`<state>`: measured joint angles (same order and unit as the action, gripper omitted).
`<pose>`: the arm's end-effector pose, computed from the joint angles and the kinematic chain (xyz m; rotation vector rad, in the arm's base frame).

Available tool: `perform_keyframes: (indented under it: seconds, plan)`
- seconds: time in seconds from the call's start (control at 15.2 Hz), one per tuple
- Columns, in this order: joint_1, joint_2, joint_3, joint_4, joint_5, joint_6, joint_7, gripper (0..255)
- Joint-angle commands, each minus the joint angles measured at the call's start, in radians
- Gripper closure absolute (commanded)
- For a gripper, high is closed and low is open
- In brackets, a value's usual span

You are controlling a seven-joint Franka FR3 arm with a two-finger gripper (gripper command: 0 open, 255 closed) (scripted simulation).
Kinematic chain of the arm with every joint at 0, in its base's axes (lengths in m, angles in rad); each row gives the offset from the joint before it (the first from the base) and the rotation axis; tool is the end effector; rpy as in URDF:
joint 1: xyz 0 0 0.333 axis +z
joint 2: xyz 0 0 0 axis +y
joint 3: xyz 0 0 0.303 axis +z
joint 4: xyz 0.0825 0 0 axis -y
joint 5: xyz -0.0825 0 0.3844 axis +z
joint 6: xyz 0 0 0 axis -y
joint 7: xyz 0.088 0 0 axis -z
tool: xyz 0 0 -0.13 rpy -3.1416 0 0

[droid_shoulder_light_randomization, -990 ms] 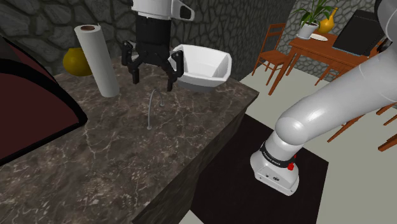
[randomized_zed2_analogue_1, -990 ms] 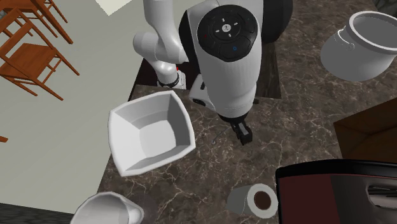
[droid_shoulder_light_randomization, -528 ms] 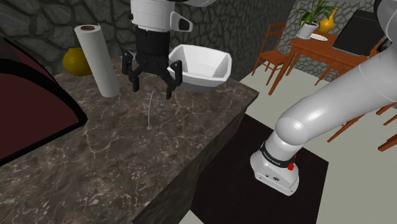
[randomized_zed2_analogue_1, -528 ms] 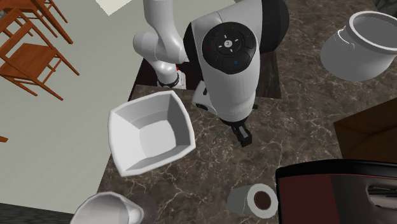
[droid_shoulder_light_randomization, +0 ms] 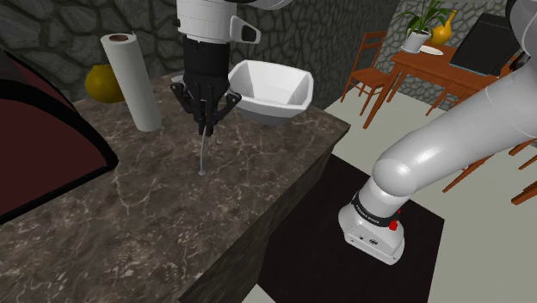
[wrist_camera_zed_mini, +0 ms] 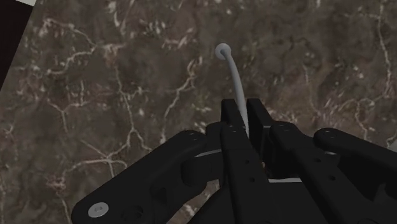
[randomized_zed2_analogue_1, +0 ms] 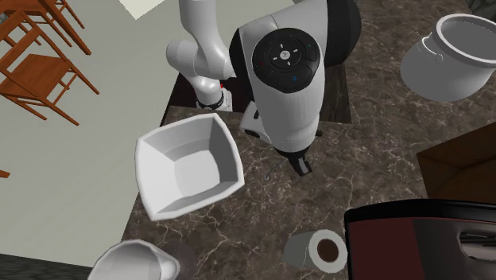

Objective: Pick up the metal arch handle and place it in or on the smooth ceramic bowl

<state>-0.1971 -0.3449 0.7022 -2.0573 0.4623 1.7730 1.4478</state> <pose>0.3867 0.2996 0.5086 -2.5803 1.5294 0.2915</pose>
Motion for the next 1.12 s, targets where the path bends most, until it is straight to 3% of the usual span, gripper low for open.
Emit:
perform_keyframes:
  seconds: [0.0, 0.33, 1.06]
  plan:
    - [0.0, 0.0, 0.0, 0.0, 0.0, 0.0, 0.0, 255]
    - [0.0, 0.0, 0.0, 0.0, 0.0, 0.0, 0.0, 255]
    - [-0.01, 0.011, -0.021, 0.152, -0.022, -0.138, 0.038, 255]
